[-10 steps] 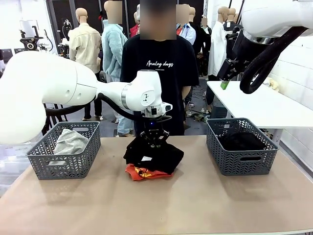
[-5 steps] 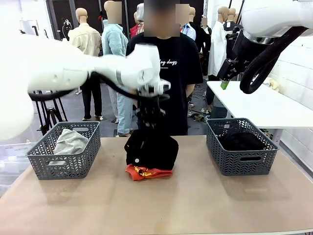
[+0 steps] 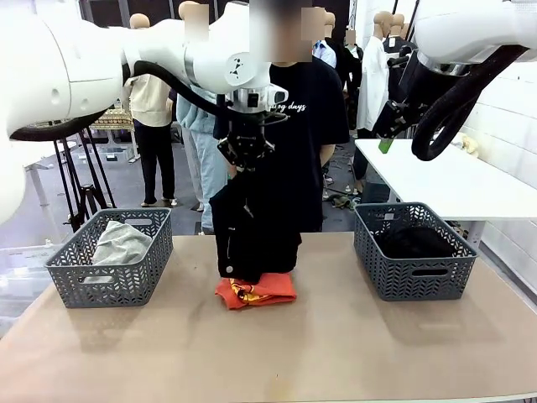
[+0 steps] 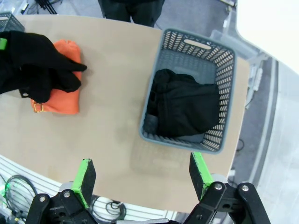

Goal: Sort the tops and bottoms.
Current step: Lift clothes from the center of the table with your left hand.

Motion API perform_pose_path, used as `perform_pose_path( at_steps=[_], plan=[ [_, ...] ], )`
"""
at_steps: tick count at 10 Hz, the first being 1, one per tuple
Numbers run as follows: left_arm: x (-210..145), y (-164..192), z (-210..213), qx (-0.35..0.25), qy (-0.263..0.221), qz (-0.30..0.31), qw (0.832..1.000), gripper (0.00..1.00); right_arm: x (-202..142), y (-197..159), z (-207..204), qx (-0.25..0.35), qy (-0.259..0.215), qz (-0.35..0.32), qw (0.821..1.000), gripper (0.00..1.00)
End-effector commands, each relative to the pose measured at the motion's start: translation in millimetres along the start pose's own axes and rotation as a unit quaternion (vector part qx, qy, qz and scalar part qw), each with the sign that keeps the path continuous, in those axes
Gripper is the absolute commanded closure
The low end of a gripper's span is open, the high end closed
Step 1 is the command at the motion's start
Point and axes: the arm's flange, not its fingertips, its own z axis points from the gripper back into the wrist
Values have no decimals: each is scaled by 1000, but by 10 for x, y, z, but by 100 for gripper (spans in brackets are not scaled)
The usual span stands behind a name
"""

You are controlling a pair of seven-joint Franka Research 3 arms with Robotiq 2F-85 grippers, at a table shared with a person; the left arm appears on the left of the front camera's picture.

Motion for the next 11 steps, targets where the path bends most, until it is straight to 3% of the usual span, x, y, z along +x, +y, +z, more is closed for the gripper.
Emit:
perform_pose_path(
  at_steps=[1,4,5,8,11],
  plan=[
    [-9,-9,-84,-7,16,-4,1000,100,-20,-4,3,0,5,-2,1000,0],
    [-10,-20,-65,1,6,-1,1000,100,-20,-4,3,0,5,-2,1000,0],
    [58,65,262,-4,-6,5,1000,100,-20,-4,3,0,5,-2,1000,0],
    [166,265,1477,80,-73,-40,993,100,-20,-4,3,0,5,-2,1000,0],
    [154,214,1545,71,-81,-46,993,100,-20,-4,3,0,5,-2,1000,0]
  ],
)
